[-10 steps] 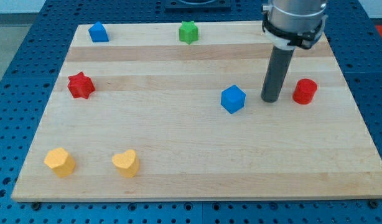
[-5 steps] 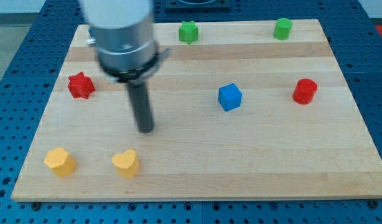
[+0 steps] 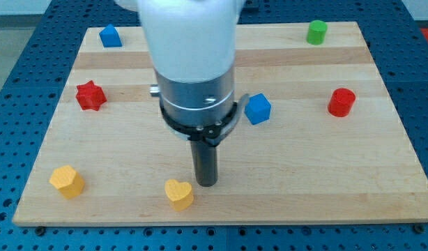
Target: Move the yellow heart slightly to the bottom center of the board
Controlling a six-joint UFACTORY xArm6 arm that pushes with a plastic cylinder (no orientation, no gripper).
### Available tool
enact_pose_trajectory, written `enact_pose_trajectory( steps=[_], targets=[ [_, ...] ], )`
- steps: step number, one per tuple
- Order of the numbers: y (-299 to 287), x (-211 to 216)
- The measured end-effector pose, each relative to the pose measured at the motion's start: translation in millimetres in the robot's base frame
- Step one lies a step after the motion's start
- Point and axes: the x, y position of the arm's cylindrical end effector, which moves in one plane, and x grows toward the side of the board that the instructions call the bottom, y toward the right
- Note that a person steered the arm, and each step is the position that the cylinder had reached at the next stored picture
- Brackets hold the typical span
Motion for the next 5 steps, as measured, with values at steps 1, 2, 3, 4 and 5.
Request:
enact_pose_trajectory(
  steps=[1, 2, 3, 4, 5],
  targets=[
    [-42.6, 0.0],
    [-93.6, 0.0],
    [-138.2, 0.2],
    [-150.2, 21.7],
    [-109.9, 44.5]
  ],
)
